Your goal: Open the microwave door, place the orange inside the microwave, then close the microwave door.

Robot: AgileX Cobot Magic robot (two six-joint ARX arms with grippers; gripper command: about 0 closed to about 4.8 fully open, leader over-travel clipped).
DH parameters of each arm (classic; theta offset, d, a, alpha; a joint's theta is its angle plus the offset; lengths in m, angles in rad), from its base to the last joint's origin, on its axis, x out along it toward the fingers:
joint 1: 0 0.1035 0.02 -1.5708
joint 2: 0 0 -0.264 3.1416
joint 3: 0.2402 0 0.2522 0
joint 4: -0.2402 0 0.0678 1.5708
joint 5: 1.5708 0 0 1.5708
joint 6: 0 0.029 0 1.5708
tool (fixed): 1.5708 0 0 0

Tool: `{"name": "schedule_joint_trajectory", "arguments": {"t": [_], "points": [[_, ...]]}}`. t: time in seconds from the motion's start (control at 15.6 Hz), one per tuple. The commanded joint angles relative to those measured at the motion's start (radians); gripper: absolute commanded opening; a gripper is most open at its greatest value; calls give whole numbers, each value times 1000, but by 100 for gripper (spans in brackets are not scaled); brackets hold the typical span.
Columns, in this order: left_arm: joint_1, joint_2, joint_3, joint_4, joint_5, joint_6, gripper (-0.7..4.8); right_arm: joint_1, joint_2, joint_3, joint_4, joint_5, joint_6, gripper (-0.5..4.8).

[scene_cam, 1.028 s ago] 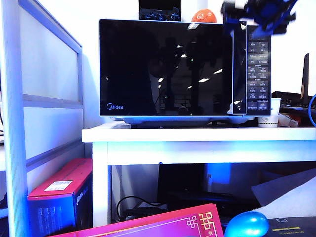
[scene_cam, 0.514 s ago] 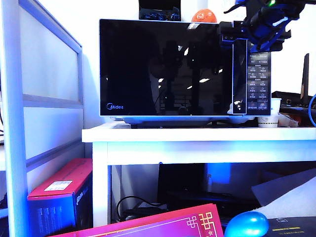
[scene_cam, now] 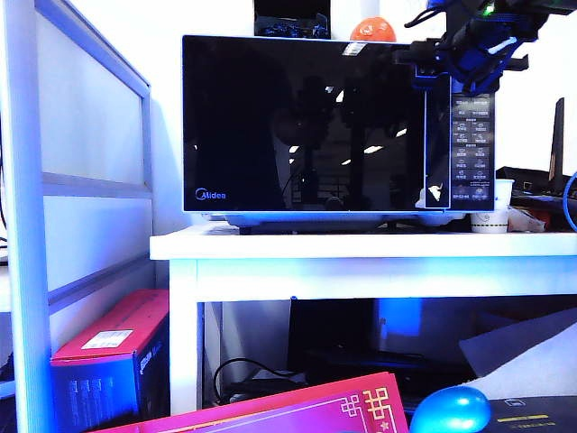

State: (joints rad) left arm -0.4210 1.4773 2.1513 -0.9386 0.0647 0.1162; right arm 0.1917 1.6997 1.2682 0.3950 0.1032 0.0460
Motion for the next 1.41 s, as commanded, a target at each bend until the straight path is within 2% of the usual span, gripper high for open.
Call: {"name": "schedule_joint_trajectory", "arguments": {"t": [0.06, 1.03, 1.16, 1.41], "points": [[-1, 0, 3, 8, 7, 4, -5, -6, -3, 9, 15, 33, 2, 238], [-1, 2, 3, 10, 7, 4, -5, -4, -84, 9, -146, 24, 2, 238], [-1, 3, 3, 11, 7, 4, -5, -4, -85, 9, -183, -20, 2, 238], [-1, 5, 3, 10, 7, 4, -5, -3, -104, 9, -220, -19, 2, 238]]}}
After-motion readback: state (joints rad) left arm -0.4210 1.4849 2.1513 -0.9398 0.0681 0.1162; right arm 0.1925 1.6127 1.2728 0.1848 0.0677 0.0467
